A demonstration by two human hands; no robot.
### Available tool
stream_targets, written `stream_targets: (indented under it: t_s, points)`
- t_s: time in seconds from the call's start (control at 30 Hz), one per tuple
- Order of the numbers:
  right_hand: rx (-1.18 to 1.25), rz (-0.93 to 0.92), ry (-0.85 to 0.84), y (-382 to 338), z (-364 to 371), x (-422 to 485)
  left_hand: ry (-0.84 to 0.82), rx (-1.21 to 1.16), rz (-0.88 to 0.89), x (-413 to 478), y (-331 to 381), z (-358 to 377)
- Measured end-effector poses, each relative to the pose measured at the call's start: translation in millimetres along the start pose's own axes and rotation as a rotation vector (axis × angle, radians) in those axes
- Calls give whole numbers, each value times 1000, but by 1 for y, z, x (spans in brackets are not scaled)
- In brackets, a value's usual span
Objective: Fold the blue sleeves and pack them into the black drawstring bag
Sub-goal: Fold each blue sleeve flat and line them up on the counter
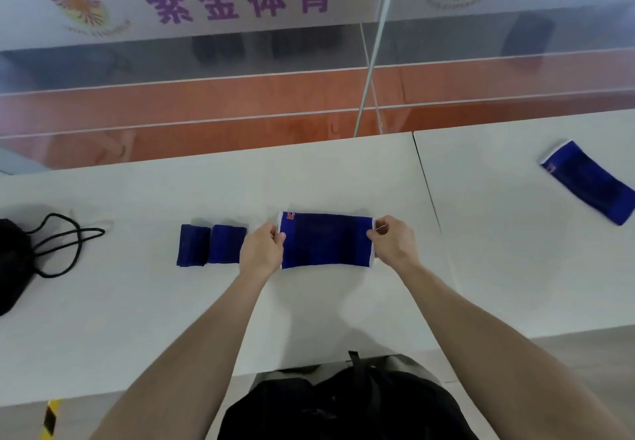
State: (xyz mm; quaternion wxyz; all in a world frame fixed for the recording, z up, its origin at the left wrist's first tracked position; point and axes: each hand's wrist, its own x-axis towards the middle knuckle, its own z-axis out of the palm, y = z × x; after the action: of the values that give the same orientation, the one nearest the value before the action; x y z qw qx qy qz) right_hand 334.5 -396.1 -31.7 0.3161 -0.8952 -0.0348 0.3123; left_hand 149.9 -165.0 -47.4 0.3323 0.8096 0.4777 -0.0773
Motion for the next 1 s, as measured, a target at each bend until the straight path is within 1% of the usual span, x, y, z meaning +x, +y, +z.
stream_targets:
  t_s: [0.13, 0.27, 0.37, 0.5, 0.63, 0.77, 0.83, 0.9, 1.0]
  points:
    - [-29, -17, -7, 5, 5, 6, 19, 92, -2, 2, -3, 2]
    - [-72, -44, 30, 3, 5, 10, 36, 172, 16, 1, -4, 5]
    - [-106, -53, 53, 3, 4, 11, 67, 198, 35, 1, 1, 6]
    - [-117, -61, 43, 4, 2, 12, 95, 226, 69, 0, 8, 5]
    - [-123, -79, 36, 4, -1, 13, 70, 235, 78, -1, 11, 4]
    - [-135, -72, 22, 8, -1, 17, 30, 265, 46, 2, 13, 5]
    - [-178, -86, 22, 11, -1, 19, 16, 276, 21, 4, 15, 7]
    - [-255, -140, 22, 12, -3, 19, 25, 245, 17, 6, 18, 7]
    - [-390, -206, -47, 8, -6, 21, -4, 199, 93, 13, 23, 7]
